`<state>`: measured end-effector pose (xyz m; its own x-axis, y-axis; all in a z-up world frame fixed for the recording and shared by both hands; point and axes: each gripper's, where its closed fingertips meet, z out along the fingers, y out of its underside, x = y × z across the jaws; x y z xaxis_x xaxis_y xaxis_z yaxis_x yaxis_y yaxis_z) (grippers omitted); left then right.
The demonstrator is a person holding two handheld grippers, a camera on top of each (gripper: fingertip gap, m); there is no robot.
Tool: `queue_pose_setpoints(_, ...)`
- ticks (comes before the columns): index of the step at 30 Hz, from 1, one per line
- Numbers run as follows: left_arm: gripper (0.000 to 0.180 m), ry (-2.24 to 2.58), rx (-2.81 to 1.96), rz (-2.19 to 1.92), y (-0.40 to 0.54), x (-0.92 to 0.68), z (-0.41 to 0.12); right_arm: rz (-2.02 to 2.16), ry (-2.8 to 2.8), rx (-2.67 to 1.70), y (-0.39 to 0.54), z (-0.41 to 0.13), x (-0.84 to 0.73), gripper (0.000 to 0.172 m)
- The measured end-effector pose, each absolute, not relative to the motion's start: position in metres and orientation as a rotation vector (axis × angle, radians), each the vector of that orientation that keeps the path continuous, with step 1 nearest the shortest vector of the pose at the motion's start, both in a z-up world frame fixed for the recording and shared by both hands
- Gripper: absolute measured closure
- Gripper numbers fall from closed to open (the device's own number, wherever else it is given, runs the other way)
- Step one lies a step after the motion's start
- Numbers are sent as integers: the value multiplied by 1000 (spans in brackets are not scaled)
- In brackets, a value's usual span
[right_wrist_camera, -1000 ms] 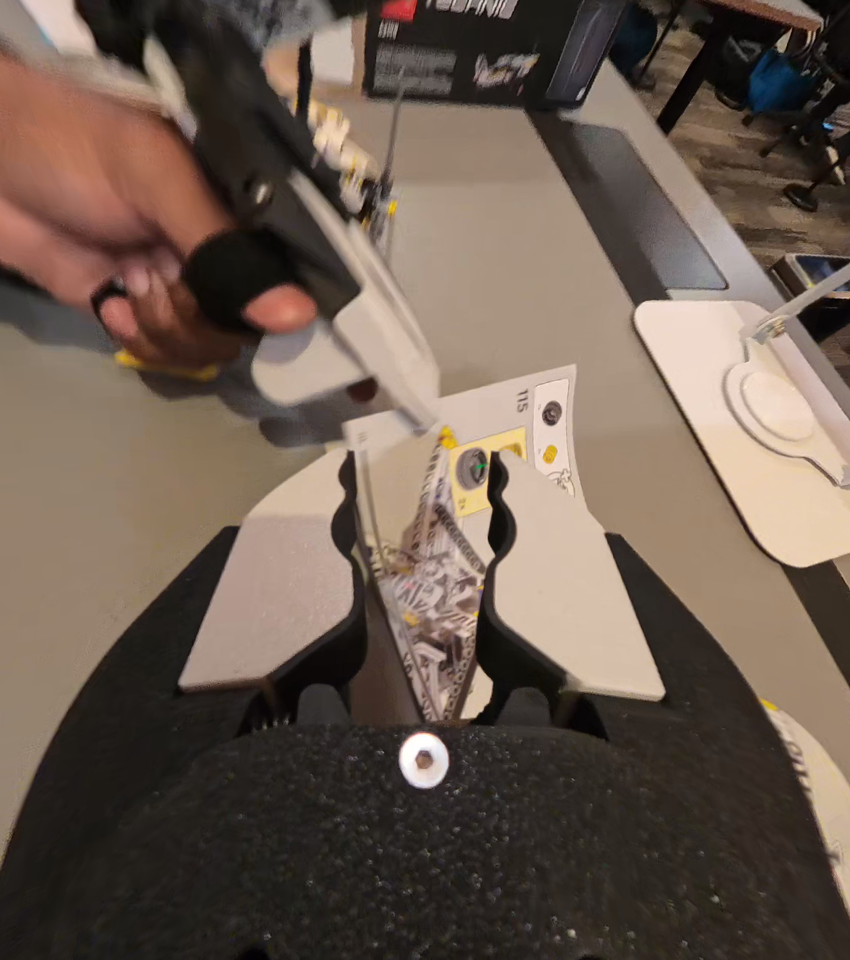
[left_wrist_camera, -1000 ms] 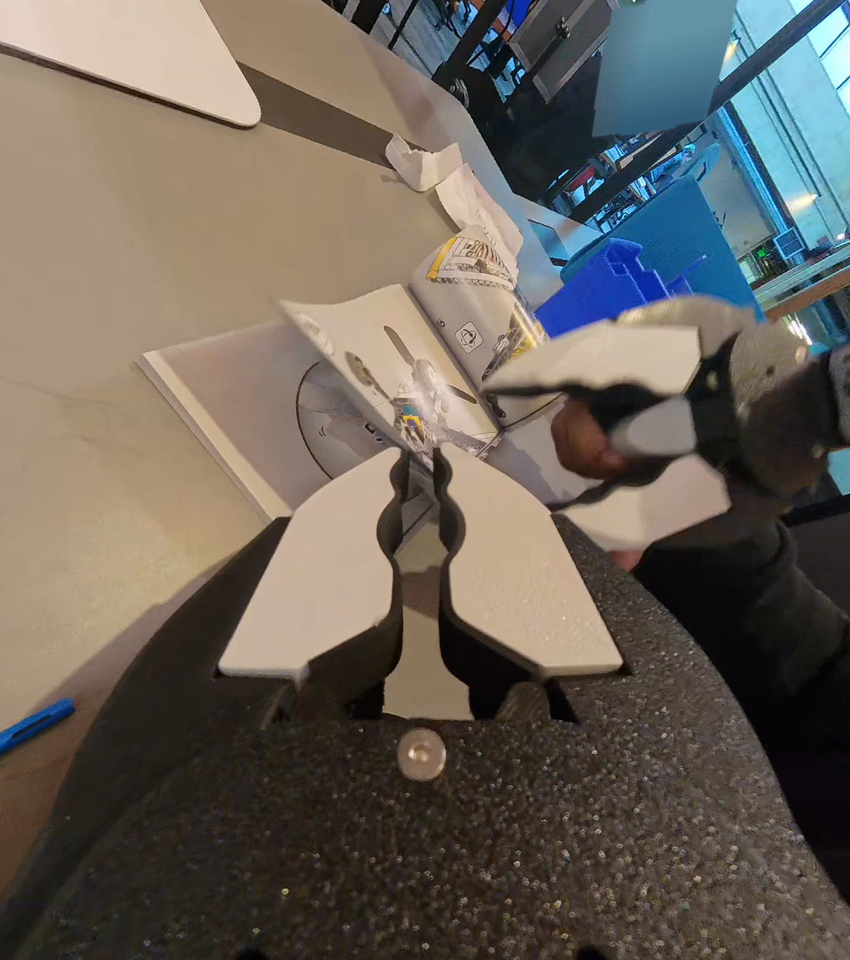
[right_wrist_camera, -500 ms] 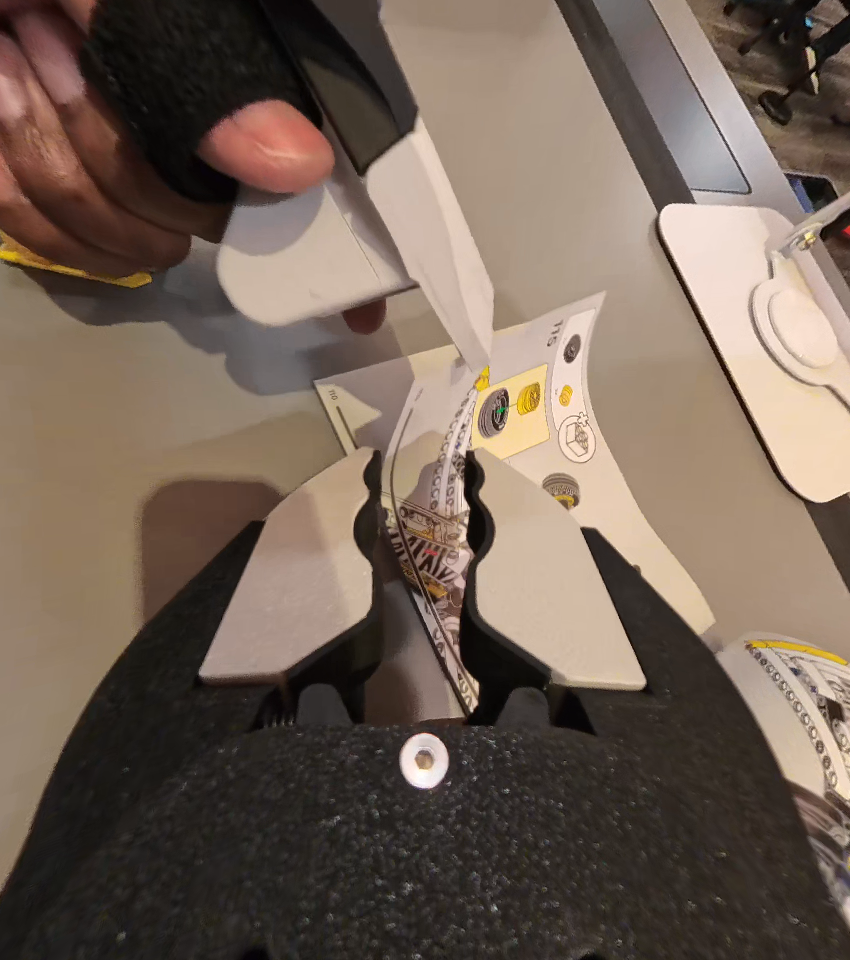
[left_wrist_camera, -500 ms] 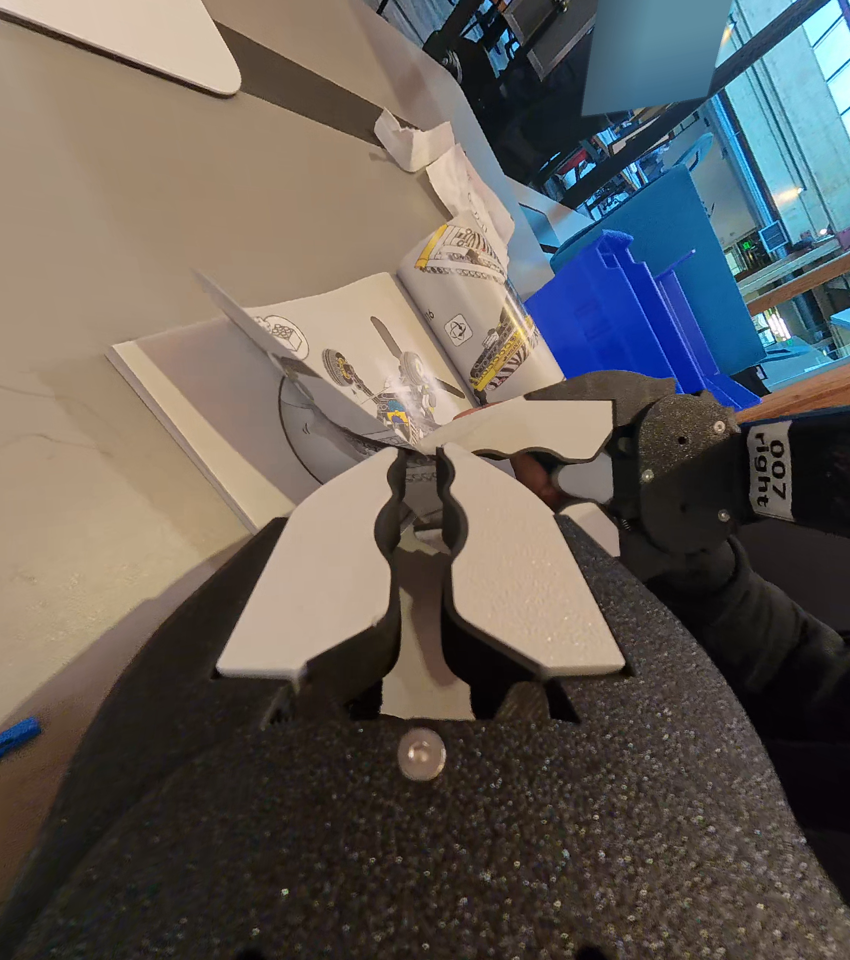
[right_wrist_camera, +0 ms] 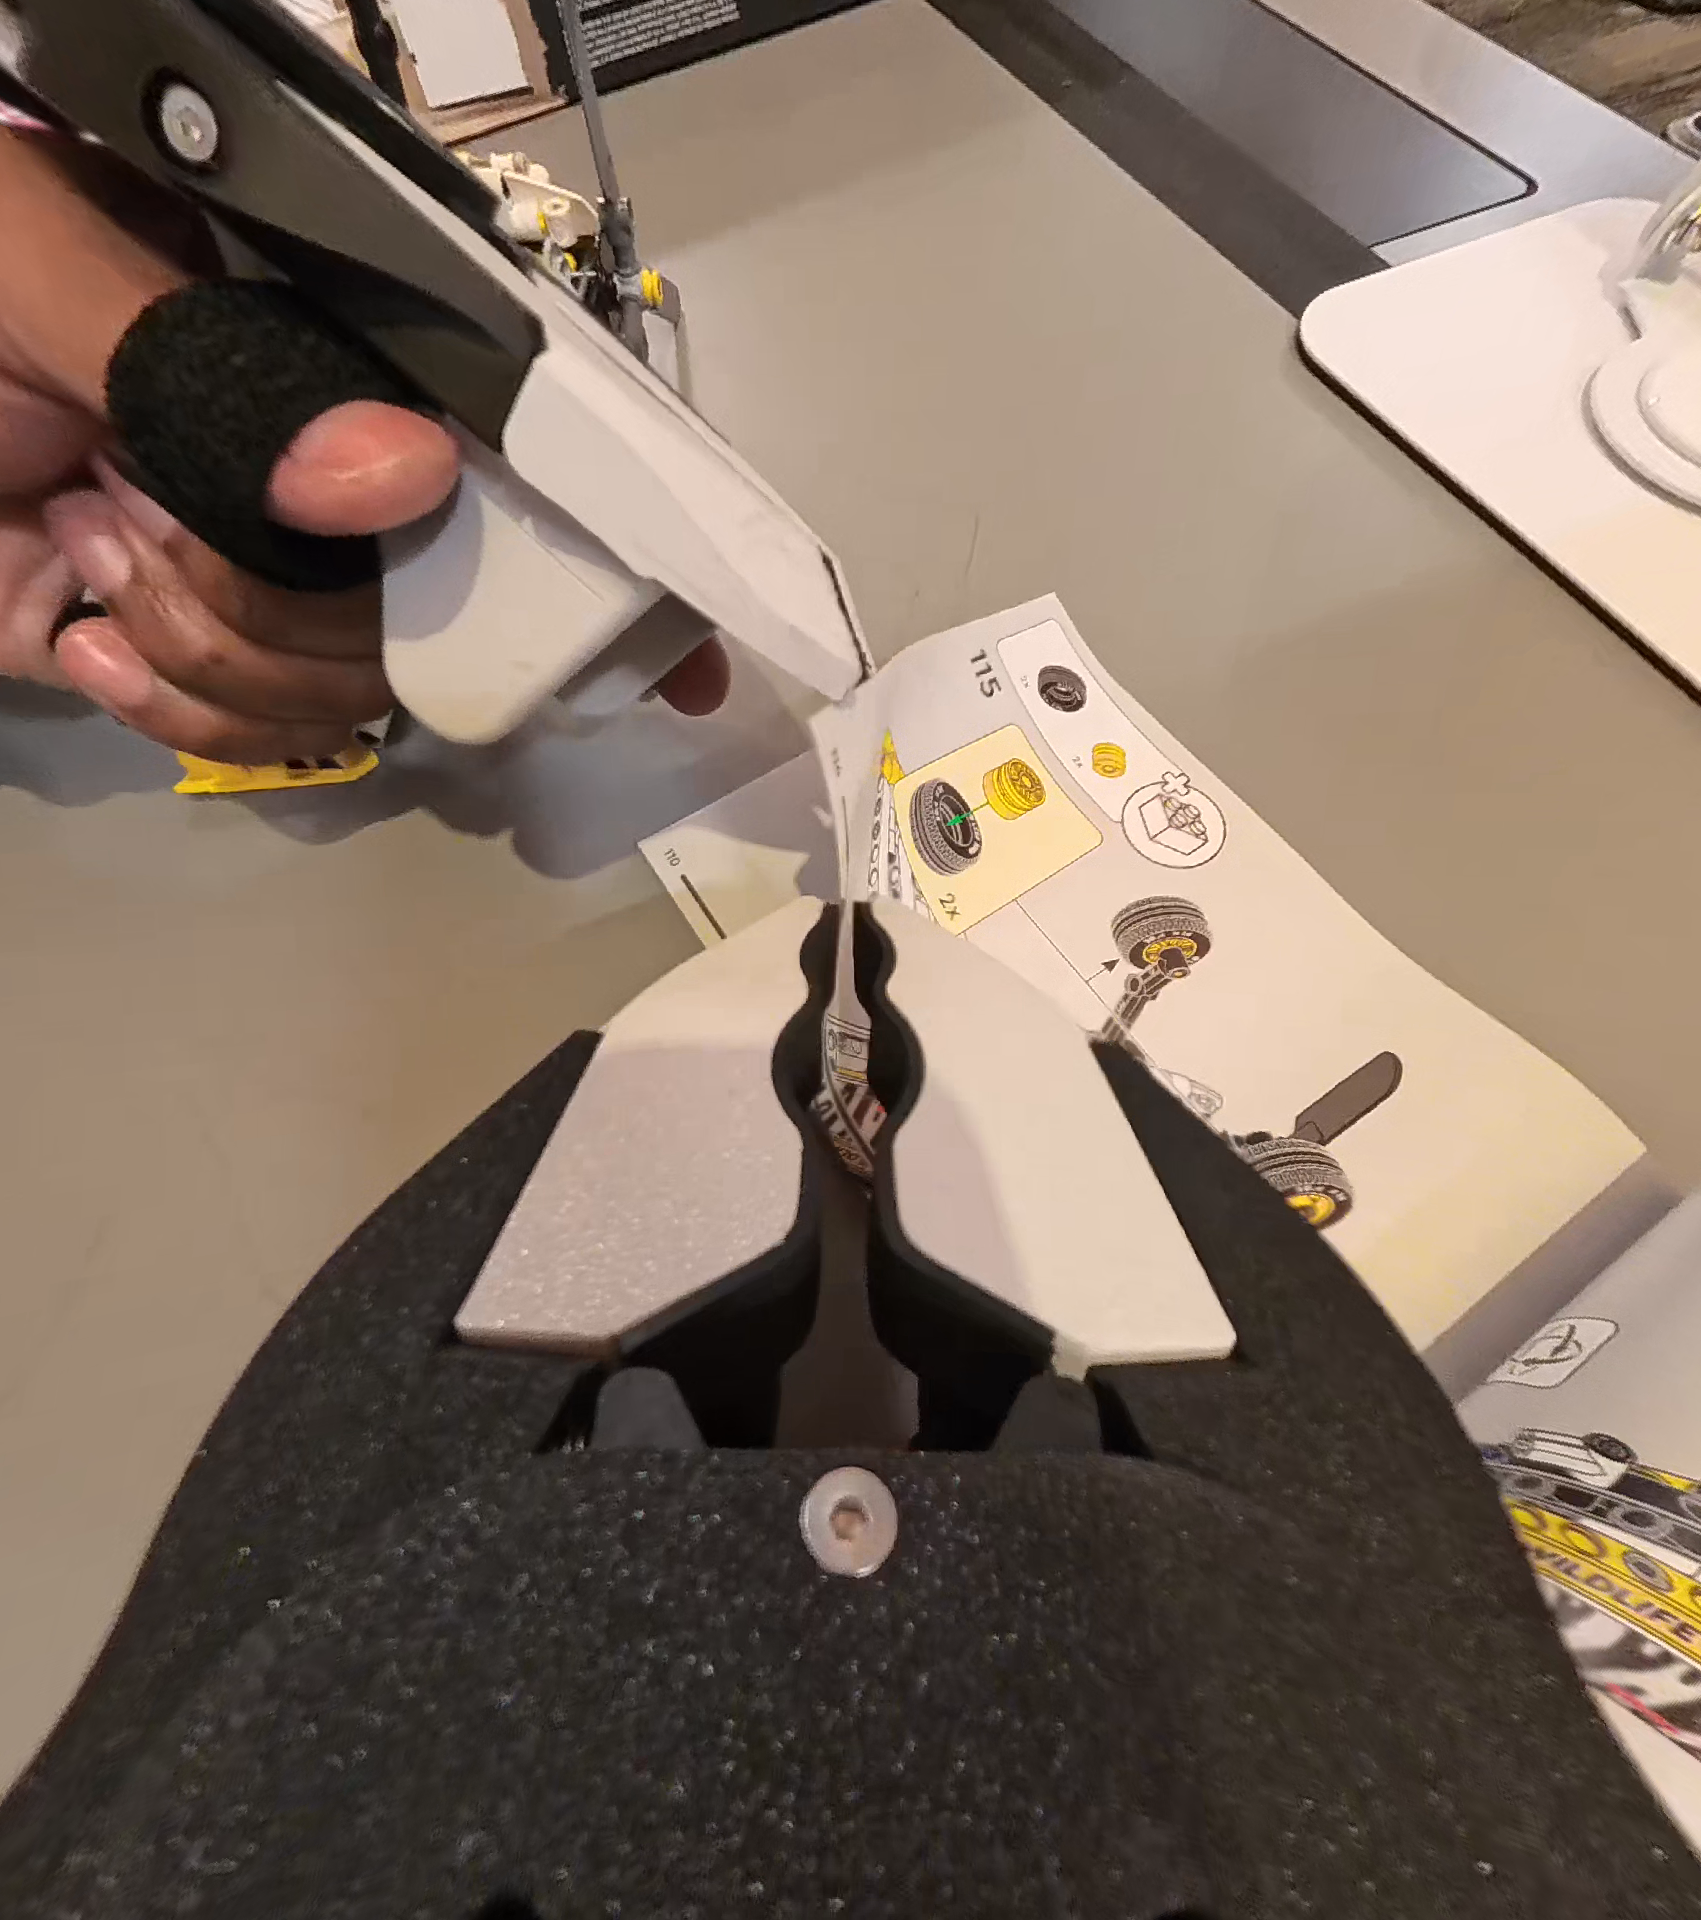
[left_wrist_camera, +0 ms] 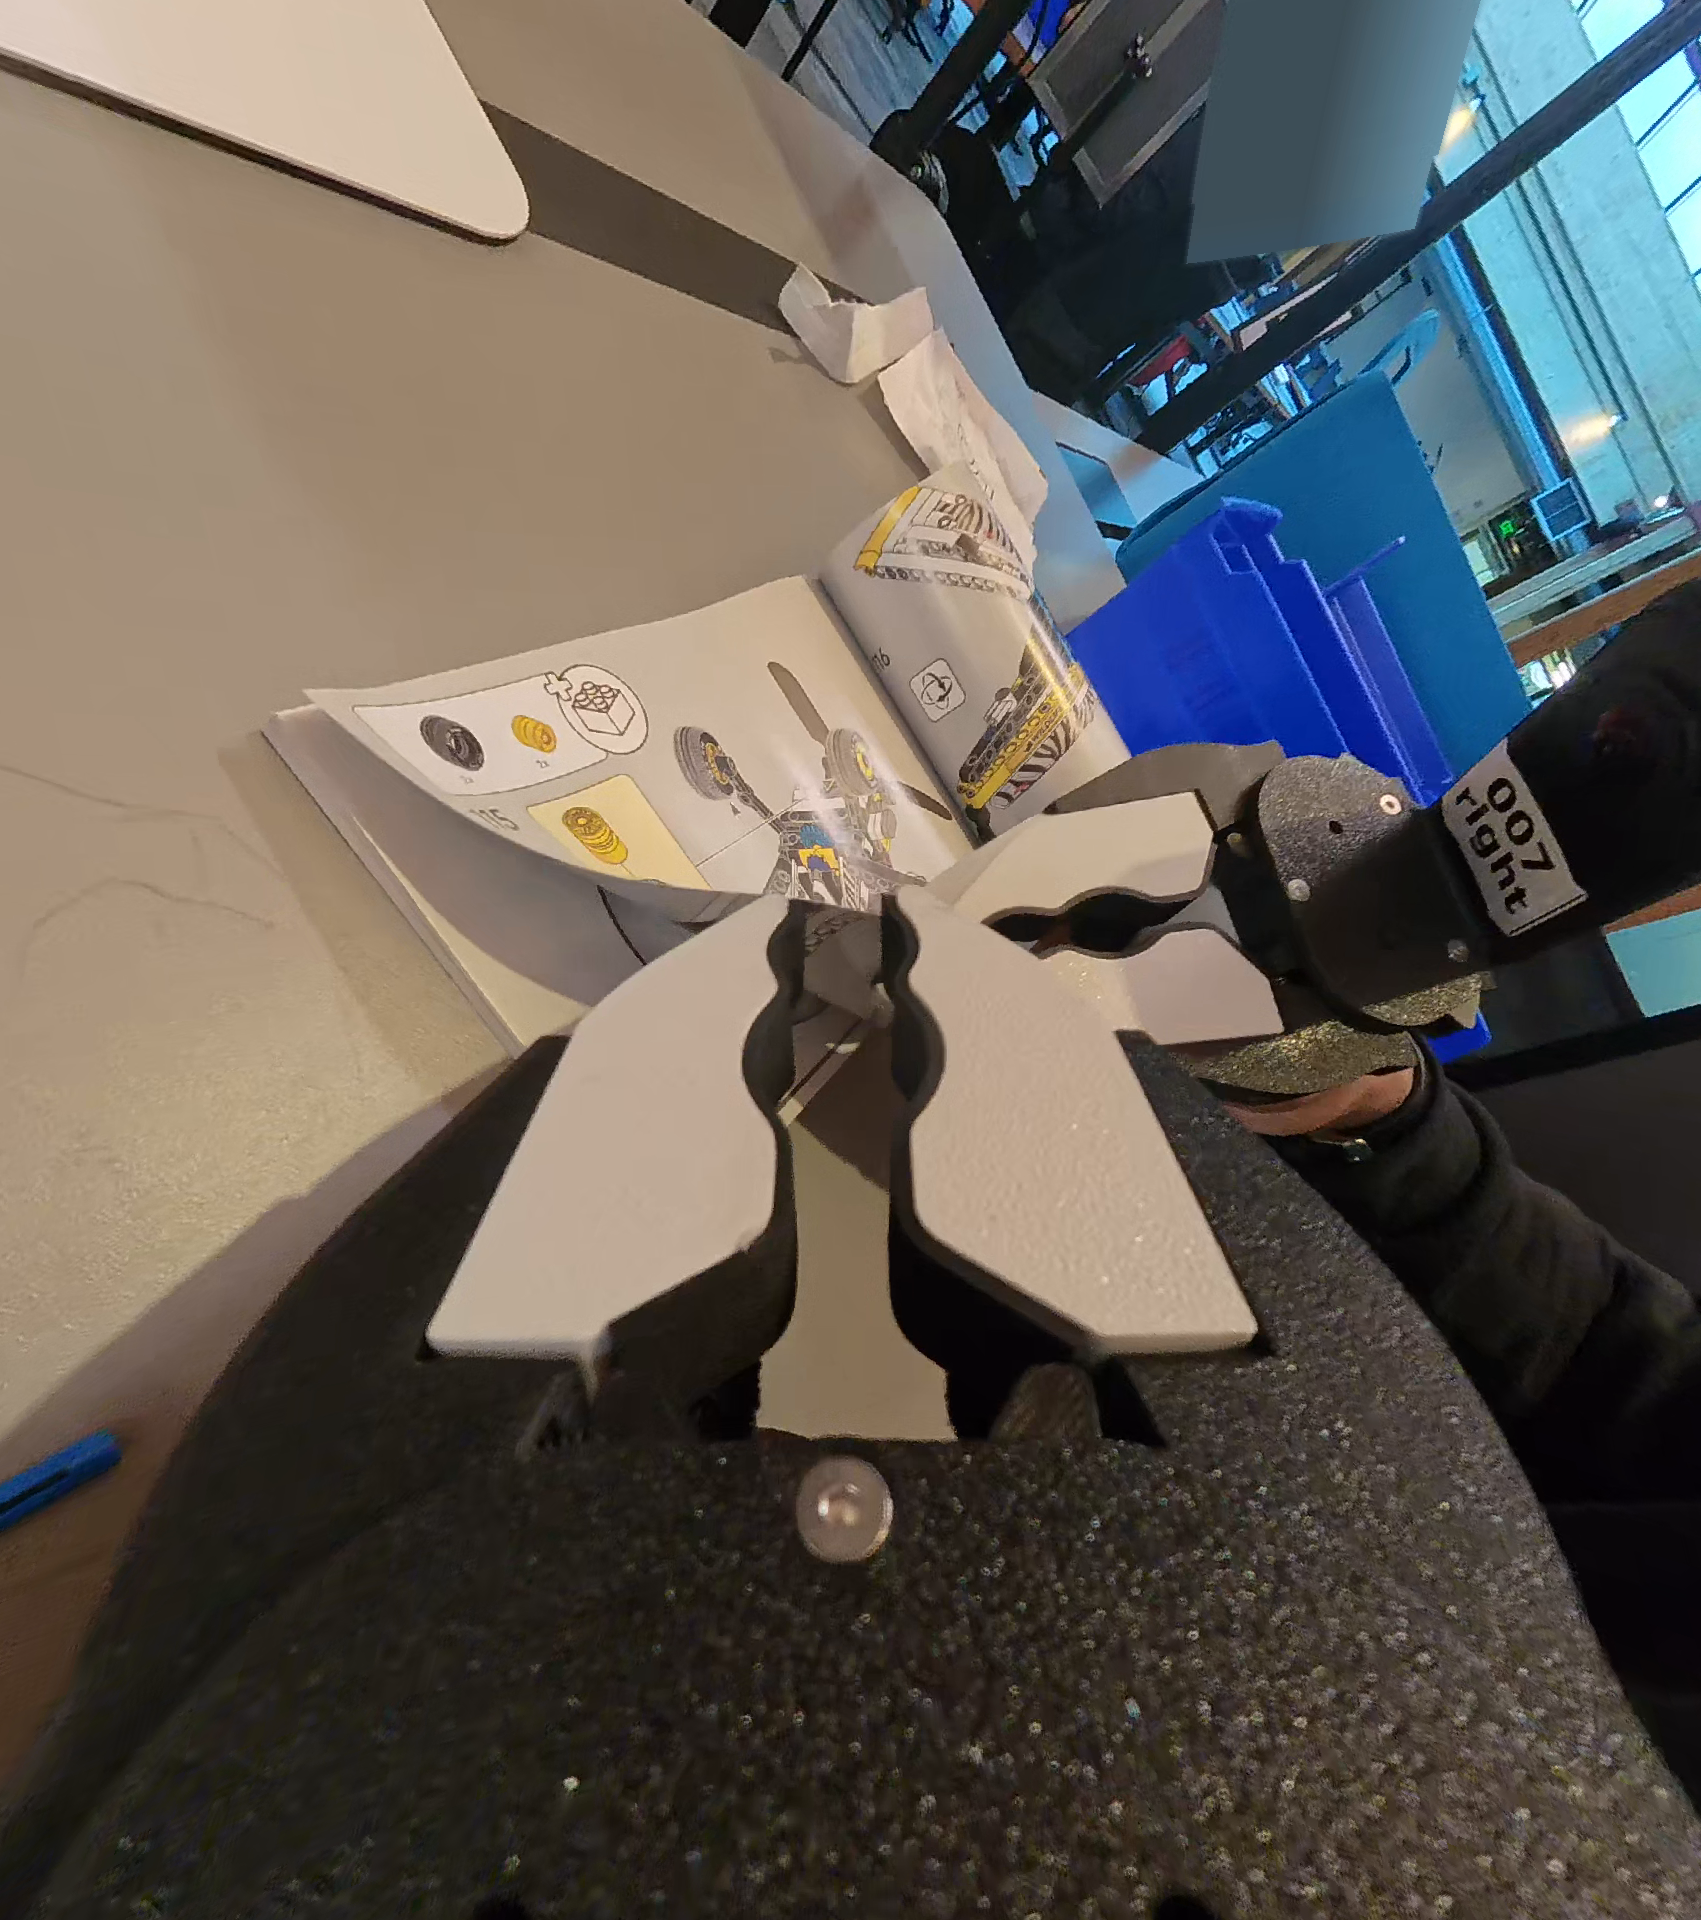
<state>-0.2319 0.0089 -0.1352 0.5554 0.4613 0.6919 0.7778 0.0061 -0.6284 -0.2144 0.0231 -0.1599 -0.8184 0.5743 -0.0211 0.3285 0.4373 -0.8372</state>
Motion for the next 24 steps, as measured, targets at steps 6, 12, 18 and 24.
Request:
queue_pose_setpoints(6, 163, -1109, -1608, -357, 5, -234, -138, 1349, -2427, -832, 21, -161, -214, 172)
queue_pose_setpoints(12, 162, -1083, -1796, -179, -3, -236, -152, 1381, -2398, -896, 23, -159, -215, 172)
queue_pose_setpoints(18, 159, -893, -2071, 81, -1, -230, -167, 1479, -2474, -824, 13, -154, -201, 163)
queue_pose_setpoints(24, 155, -583, -2276, 423, -6, -230, -169, 1665, -2453, -841, 8, -136, -199, 145)
